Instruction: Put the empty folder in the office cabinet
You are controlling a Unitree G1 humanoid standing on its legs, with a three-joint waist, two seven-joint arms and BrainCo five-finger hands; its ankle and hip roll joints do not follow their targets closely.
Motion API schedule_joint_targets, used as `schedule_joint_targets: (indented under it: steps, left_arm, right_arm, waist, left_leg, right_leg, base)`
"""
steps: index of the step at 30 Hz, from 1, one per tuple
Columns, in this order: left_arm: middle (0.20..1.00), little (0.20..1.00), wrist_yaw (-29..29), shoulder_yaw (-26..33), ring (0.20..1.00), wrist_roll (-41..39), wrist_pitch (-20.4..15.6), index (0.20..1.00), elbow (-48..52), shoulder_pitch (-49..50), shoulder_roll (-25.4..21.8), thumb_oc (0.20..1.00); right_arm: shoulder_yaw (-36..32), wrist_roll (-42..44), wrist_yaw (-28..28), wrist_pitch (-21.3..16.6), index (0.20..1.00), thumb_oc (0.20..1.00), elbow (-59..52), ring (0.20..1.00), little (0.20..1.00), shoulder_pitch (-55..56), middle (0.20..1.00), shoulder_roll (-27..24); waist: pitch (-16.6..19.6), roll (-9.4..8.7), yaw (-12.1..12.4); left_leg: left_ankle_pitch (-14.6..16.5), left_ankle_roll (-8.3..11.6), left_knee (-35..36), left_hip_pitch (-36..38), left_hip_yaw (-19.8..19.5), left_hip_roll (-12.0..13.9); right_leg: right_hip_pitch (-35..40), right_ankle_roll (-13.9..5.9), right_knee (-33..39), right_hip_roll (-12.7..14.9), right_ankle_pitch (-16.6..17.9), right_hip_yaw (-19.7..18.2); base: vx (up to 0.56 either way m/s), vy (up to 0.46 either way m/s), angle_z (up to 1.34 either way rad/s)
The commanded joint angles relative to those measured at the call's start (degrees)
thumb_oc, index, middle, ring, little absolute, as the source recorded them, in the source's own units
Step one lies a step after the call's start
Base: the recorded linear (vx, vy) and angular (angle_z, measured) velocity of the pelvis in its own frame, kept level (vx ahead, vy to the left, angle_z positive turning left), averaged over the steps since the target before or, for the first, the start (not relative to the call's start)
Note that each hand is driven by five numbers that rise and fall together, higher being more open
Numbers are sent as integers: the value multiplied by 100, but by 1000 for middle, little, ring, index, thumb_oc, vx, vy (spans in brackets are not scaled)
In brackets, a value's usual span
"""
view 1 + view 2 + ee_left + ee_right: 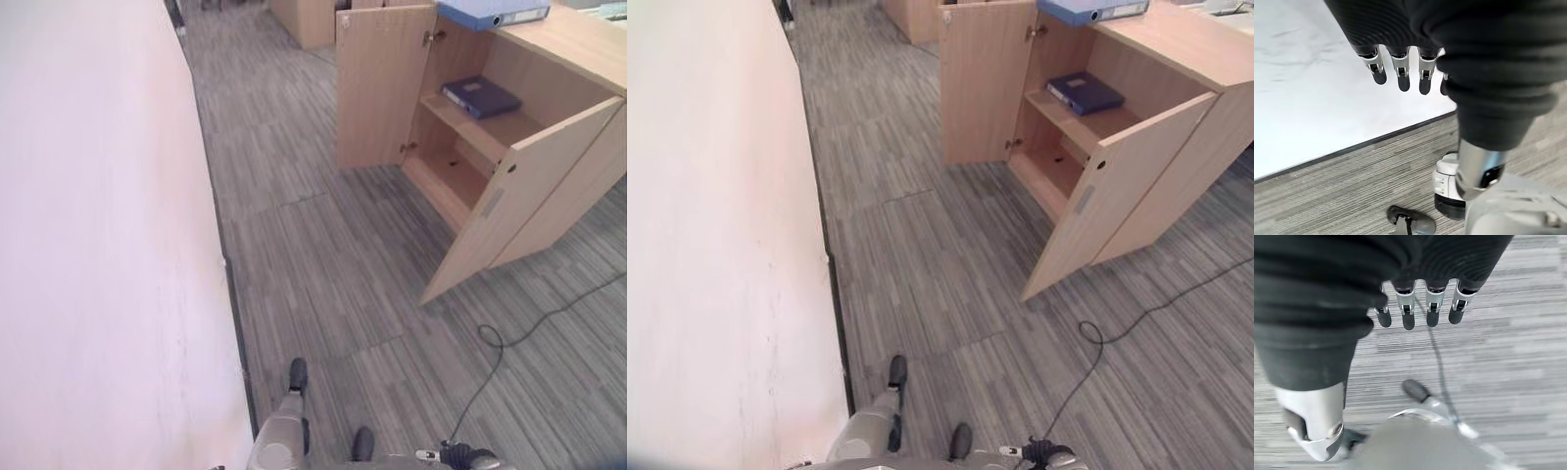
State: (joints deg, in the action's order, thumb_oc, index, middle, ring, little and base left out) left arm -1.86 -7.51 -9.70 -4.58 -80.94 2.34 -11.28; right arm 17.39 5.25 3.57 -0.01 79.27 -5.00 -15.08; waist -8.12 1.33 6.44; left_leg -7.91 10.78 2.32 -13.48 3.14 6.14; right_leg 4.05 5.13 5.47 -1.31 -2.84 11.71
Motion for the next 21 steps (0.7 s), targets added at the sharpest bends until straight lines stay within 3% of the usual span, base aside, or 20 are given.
schedule_joint_targets:
  steps: [1,2,3,5,7,9,10,11,12,13,14,15,16,17,18,19,20,21]
  left_arm:
    - [1000,1000,-84,34,1000,109,-86,1000,204,70,-139,1000]
    - [1000,1000,-88,56,1000,98,-103,1000,228,74,-147,1000]
    - [1000,1000,-115,78,1000,61,-126,1000,263,68,-164,1000]
    - [1000,1000,-136,89,1000,36,-135,1000,287,58,-183,1000]
    - [1000,1000,-156,40,1000,7,-168,1000,387,-51,-206,1000]
    - [1000,1000,-152,22,1000,13,-162,1000,406,-60,-215,1000]
    - [1000,1000,-129,-42,1000,82,-154,1000,415,-91,-223,1000]
    - [1000,1000,-129,-42,1000,82,-154,1000,415,-92,-221,1000]
    - [1000,1000,-113,-72,1000,114,-143,1000,422,-113,-233,1000]
    - [1000,1000,-76,-125,1000,152,-111,1000,408,-122,-225,1000]
    - [1000,1000,-62,-146,1000,172,-92,1000,391,-116,-234,1000]
    - [1000,1000,-63,-146,1000,172,-92,1000,390,-117,-231,1000]
    - [1000,1000,-53,-153,1000,200,-54,1000,359,-104,-250,1000]
    - [1000,1000,-32,-135,1000,216,-10,1000,311,-82,-322,1000]
    - [1000,1000,-31,-129,1000,217,-9,1000,311,-85,-327,1000]
    - [1000,1000,-65,-133,1000,221,-14,1000,287,-90,-325,1000]
    - [1000,1000,-66,-130,1000,221,-15,1000,285,-94,-320,1000]
    - [1000,1000,-73,-163,1000,182,-33,1000,323,-120,-333,1000]
  right_arm:
    - [15,-185,40,4,1000,1000,-57,1000,1000,120,1000,17]
    - [32,-221,65,20,1000,1000,-59,1000,1000,112,1000,35]
    - [58,-254,79,28,1000,1000,-64,1000,1000,79,1000,89]
    - [66,-260,92,39,1000,1000,-77,1000,1000,58,1000,120]
    - [101,-311,117,65,1000,1000,-155,1000,1000,-55,1000,208]
    - [89,-331,124,82,1000,1000,-155,1000,1000,-65,1000,218]
    - [72,-369,137,93,1000,1000,-154,1000,1000,-85,1000,233]
    - [72,-369,137,93,1000,1000,-154,1000,1000,-86,1000,231]
    - [59,-383,138,94,1000,1000,-163,1000,1000,-88,1000,216]
    - [32,-387,147,107,1000,1000,-194,1000,1000,-94,1000,181]
    - [-6,-353,147,110,1000,1000,-232,1000,1000,-104,1000,160]
    - [-6,-353,147,111,1000,1000,-232,1000,1000,-105,1000,158]
    - [-18,-305,122,110,1000,1000,-280,1000,1000,-114,1000,155]
    - [-42,-214,76,76,1000,1000,-442,1000,1000,-139,1000,164]
    - [-37,-211,74,80,1000,1000,-449,1000,1000,-139,1000,168]
    - [-26,-155,43,32,1000,1000,-547,1000,1000,-224,1000,159]
    - [-24,-154,43,32,1000,1000,-545,1000,1000,-229,1000,155]
    - [-33,-54,37,9,1000,1000,-642,1000,1000,-349,1000,121]
  waist:
    - [183,-9,10]
    - [224,-26,45]
    - [331,-73,109]
    - [378,-109,132]
    - [551,-221,193]
    - [592,-247,214]
    - [642,-305,233]
    - [653,-297,238]
    - [663,-307,239]
    - [643,-275,221]
    - [609,-229,187]
    - [622,-219,188]
    - [573,-174,130]
    - [472,-123,81]
    - [440,-163,76]
    - [312,-75,10]
    - [303,-67,3]
    - [115,63,-163]
  left_leg:
    - [-633,-472,268,-284,124,-157]
    - [-582,-523,268,-239,160,-170]
    - [-466,-614,268,-134,250,-249]
    - [-399,-663,268,-68,306,-296]
    - [-74,-893,268,155,483,-637]
    - [9,-966,268,234,497,-752]
    - [158,-1091,268,389,493,-1016]
    - [154,-1090,268,376,495,-1006]
    - [254,-1155,268,478,487,-1148]
    - [409,-1336,268,695,389,-1452]
    - [501,-1431,268,828,312,-1571]
    - [496,-1431,268,812,312,-1560]
    - [595,-1507,268,972,251,-1644]
    - [858,-1575,268,1290,183,-1675]
    - [886,-1583,268,1320,183,-1725]
    - [983,-1584,268,1552,167,-1573]
    - [988,-1574,268,1559,160,-1561]
    - [948,-1543,268,1792,40,-1358]
  right_leg:
    - [927,-917,-47,176,-484,-162]
    - [949,-982,-47,267,-487,-169]
    - [996,-1166,-47,526,-439,-139]
    - [996,-1240,-47,667,-387,-127]
    - [1002,-1583,-225,1294,34,19]
    - [973,-1657,-387,1463,179,55]
    - [925,-1776,-832,1804,573,153]
    - [911,-1773,-826,1794,584,147]
    - [826,-1808,-1161,1971,865,207]
    - [621,-1803,-2053,2322,1545,300]
    - [494,-1748,-2598,2485,1870,335]
    - [482,-1744,-2585,2473,1884,336]
    - [389,-1661,-3077,2614,2036,386]
    - [83,-1723,-3806,2894,2156,634]
    - [56,-1769,-3913,2958,2108,578]
    - [-348,-1695,-4058,2940,1847,909]
    - [-335,-1680,-4061,2931,1829,926]
    - [-862,-1464,-3866,2459,1275,942]
  base:
    - [244,158,-40]
    - [296,202,-14]
    - [297,202,-9]
    - [273,204,-46]
    - [397,342,-67]
    - [252,242,4]
    - [245,250,13]
    - [236,269,20]
    - [195,303,22]
    - [275,426,25]
    - [205,334,34]
    - [164,252,46]
    - [267,293,60]
    - [270,292,56]
    - [306,182,33]
    - [124,11,27]
    - [221,-49,22]
    - [98,-78,34]
